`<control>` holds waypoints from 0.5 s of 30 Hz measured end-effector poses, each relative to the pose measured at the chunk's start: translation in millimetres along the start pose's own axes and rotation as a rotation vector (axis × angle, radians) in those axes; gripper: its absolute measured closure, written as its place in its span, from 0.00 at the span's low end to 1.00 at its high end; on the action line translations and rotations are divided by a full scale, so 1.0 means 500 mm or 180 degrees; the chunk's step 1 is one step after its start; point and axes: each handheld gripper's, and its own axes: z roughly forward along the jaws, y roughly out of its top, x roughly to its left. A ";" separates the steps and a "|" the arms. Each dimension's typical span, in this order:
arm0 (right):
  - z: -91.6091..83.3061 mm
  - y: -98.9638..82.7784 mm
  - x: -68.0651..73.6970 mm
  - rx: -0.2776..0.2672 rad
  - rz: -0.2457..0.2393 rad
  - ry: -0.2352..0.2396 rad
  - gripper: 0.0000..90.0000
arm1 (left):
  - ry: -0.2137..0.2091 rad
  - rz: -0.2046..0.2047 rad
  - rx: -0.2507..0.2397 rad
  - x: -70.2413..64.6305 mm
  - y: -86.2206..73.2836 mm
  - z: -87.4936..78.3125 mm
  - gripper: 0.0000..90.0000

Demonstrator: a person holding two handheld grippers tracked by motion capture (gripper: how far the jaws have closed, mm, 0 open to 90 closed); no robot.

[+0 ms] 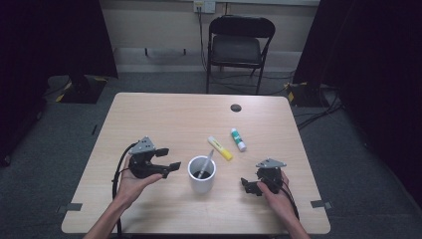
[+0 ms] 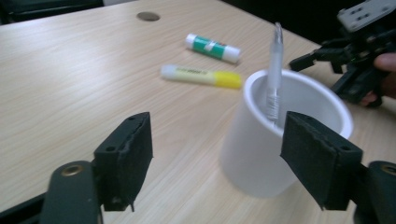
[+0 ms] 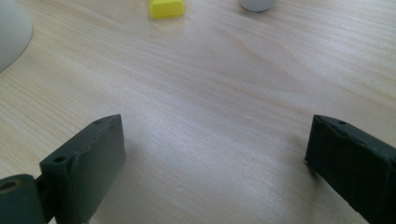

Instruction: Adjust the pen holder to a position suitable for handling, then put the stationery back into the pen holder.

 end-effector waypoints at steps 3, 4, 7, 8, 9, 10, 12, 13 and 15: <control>0.000 0.000 0.000 0.0000 -0.0002 0.0000 0.04 | 0.0093 -0.0046 0.0071 0.014 -0.015 -0.013 0.23; 0.000 0.000 0.000 0.0000 -0.0001 0.0000 0.04 | 0.0111 -0.0061 0.0069 0.017 -0.020 -0.017 0.23; 0.000 0.000 0.000 0.0004 0.0005 -0.0001 0.04 | 0.0179 -0.0065 0.0124 0.023 -0.034 -0.029 0.23; 0.000 0.000 0.000 0.0004 0.0005 -0.0001 0.04 | 0.0180 -0.0079 0.0138 0.026 -0.041 -0.033 0.23; 0.000 0.000 0.000 0.0004 0.0006 -0.0001 0.04 | 0.0196 -0.0096 0.0171 0.030 -0.048 -0.036 0.23; 0.000 0.000 0.000 0.0005 0.0005 -0.0001 0.04 | 0.0223 -0.0113 0.0231 0.034 -0.055 -0.039 0.23; 0.000 0.000 0.000 0.0003 0.0010 0.0000 0.04 | 0.0287 -0.0128 0.0322 0.045 -0.072 -0.046 0.22; 0.000 0.000 0.000 0.0005 0.0006 0.0000 0.04 | 0.0310 -0.0159 0.0336 0.049 -0.078 -0.048 0.21; 0.000 0.000 0.000 0.0006 0.0002 -0.0001 0.04 | 0.0363 -0.0183 0.0407 0.058 -0.096 -0.057 0.19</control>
